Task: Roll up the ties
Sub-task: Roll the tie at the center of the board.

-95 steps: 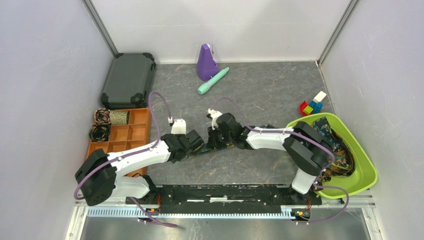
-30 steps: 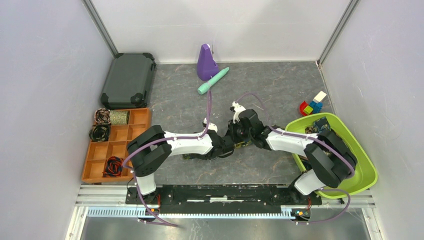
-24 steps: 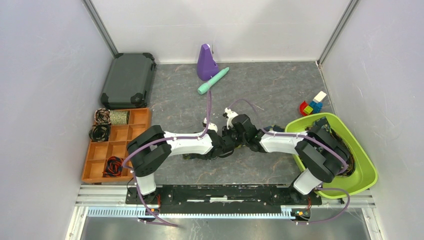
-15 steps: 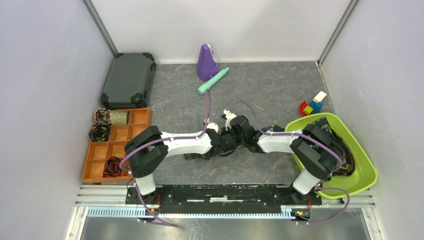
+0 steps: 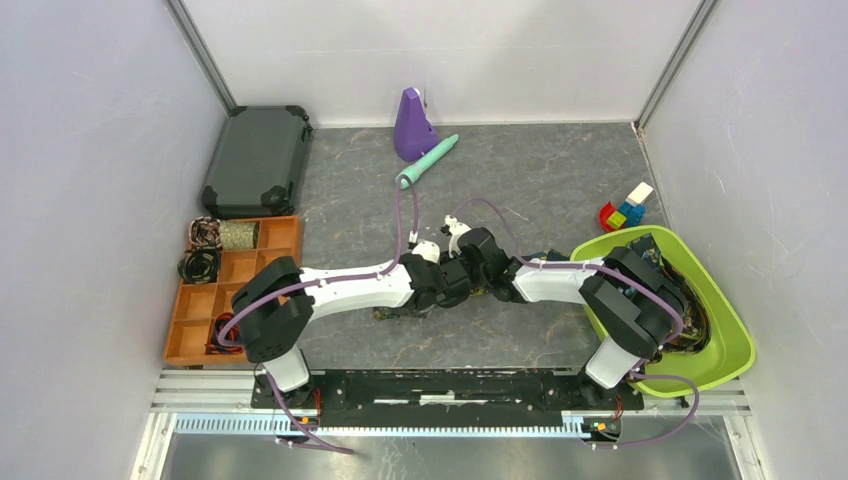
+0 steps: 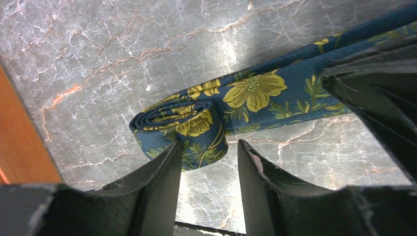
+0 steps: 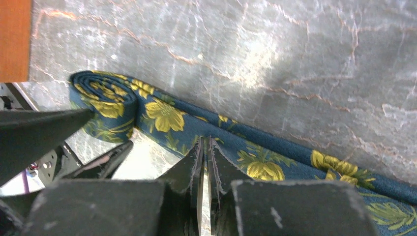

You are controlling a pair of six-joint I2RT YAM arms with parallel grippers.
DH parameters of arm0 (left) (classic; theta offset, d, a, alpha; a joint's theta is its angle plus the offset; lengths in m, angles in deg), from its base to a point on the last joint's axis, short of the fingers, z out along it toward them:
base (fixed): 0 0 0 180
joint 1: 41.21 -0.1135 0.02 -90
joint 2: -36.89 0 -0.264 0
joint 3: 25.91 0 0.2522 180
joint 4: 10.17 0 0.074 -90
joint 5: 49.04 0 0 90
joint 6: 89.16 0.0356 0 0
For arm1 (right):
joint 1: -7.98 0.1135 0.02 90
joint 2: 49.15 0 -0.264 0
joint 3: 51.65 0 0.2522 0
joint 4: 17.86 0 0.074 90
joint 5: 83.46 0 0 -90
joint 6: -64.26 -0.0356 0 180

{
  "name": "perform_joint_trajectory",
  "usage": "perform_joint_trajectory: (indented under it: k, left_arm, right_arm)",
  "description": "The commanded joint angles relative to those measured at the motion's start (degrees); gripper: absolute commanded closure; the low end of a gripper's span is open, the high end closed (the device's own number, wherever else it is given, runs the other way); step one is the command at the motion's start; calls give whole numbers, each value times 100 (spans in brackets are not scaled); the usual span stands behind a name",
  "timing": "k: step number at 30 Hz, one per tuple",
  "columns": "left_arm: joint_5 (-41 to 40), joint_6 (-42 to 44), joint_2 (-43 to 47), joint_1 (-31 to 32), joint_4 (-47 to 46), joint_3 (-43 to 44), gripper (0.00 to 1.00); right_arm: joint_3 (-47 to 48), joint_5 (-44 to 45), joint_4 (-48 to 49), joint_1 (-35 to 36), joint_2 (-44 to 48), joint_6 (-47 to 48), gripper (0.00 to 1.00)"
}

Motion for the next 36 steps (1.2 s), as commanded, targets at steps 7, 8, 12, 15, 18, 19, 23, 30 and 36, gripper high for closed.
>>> perform_joint_trajectory:
  k: [7,8,12,15,18,19,23,30,36]
  left_arm:
    - [173,259,512,-88,-435,-236,54]
    - [164,250,562,-107,-461,-284,56]
    - [146,209,717,-225,-545,-482,66]
    - [147,187,771,-347,-565,-592,78]
    - [159,178,863,-425,-672,-732,87]
    - [179,178,900,-441,-721,-778,88]
    - [265,186,1078,-521,-895,-940,90]
    - [493,231,1429,-670,-1208,-1181,88]
    - [791,278,1892,-860,-1532,-1461,81]
  right_arm:
    - [659,15,-175,38,145,142,90]
    - [690,15,-175,62,162,142,90]
    - [793,-95,-70,202,174,119,89]
    - [788,-211,160,317,178,37,84]
    - [705,-358,496,400,126,-118,75]
    - [694,-384,587,429,97,-152,72]
    - [663,-552,883,534,-49,-320,62]
    - [601,-830,1488,643,-368,-760,58]
    - [670,-896,1672,711,-624,-935,59]
